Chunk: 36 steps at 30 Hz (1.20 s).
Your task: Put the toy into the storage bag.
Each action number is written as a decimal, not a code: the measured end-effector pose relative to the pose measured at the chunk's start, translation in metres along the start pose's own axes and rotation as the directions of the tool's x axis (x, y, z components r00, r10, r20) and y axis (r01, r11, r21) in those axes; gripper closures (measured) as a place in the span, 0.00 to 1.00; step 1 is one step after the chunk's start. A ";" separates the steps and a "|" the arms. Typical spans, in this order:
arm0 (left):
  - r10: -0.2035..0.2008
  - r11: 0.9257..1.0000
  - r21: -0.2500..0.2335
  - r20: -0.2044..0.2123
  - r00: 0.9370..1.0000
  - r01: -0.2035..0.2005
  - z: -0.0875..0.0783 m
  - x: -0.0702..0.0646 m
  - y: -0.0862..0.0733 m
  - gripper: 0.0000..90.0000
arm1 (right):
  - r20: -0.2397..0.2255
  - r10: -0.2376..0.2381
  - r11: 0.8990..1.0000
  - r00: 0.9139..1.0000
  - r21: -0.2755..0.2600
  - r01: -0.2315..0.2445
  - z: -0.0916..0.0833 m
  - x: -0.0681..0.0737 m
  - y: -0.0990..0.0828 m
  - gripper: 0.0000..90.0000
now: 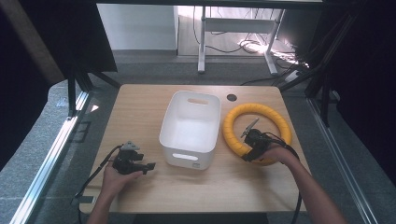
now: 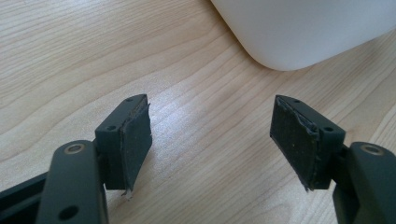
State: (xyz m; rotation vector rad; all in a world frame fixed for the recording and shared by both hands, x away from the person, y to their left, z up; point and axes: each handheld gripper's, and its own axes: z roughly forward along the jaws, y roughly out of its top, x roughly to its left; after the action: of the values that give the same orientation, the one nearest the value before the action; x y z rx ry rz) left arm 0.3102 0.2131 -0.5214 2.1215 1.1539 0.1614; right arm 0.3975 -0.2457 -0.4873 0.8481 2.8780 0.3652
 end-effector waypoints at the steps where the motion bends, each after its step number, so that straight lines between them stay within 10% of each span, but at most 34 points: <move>1: -0.006 1.000 0.000 0.001 1.000 0.006 0.000 -0.001 0.000 0.33 | -0.008 -0.014 1.000 1.000 0.011 0.014 0.002 0.000 0.001 0.36; 26: -0.007 1.000 -0.004 0.010 1.000 0.007 -0.001 0.000 0.001 0.32 | -0.087 -0.041 0.990 0.995 0.131 0.052 0.017 -0.010 0.012 0.56; 36: -0.013 1.000 -0.006 0.007 1.000 0.013 -0.001 0.000 0.001 0.32 | -0.144 0.025 0.996 0.989 -0.079 -0.036 -0.017 -0.022 0.005 0.56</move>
State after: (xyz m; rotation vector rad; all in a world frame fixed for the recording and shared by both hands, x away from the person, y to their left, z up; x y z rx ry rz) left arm 0.3108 0.2130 -0.5199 2.1076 1.1612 0.1508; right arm 0.4151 -0.2571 -0.4691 0.8876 2.9585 0.5645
